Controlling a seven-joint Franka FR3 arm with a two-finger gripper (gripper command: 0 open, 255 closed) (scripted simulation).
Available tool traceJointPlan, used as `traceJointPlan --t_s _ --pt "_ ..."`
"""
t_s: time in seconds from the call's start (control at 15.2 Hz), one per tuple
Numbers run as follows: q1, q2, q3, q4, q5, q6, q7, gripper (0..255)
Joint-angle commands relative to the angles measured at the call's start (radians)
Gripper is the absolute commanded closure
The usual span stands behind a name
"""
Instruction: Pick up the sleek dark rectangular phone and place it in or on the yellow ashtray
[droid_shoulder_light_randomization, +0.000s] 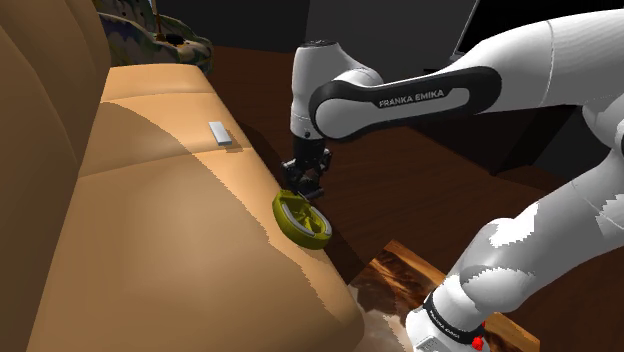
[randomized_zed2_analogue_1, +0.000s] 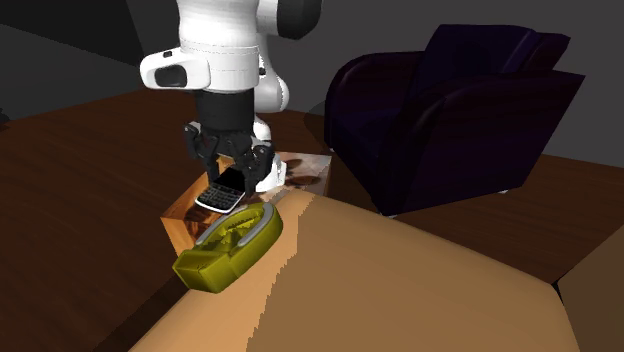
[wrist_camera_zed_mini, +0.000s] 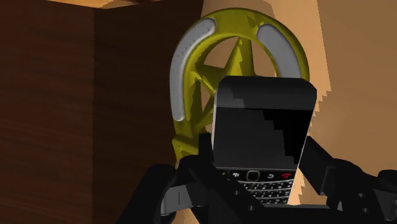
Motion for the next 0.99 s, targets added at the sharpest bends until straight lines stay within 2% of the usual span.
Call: traceJointPlan --t_s 0.0,0.92 --pt "-0.003 -0.014 -0.010 -0.026 0.002 0.014 -0.015 255" --pt "-0.008 0.062 0.010 -0.143 -0.025 0.201 0.024 255"
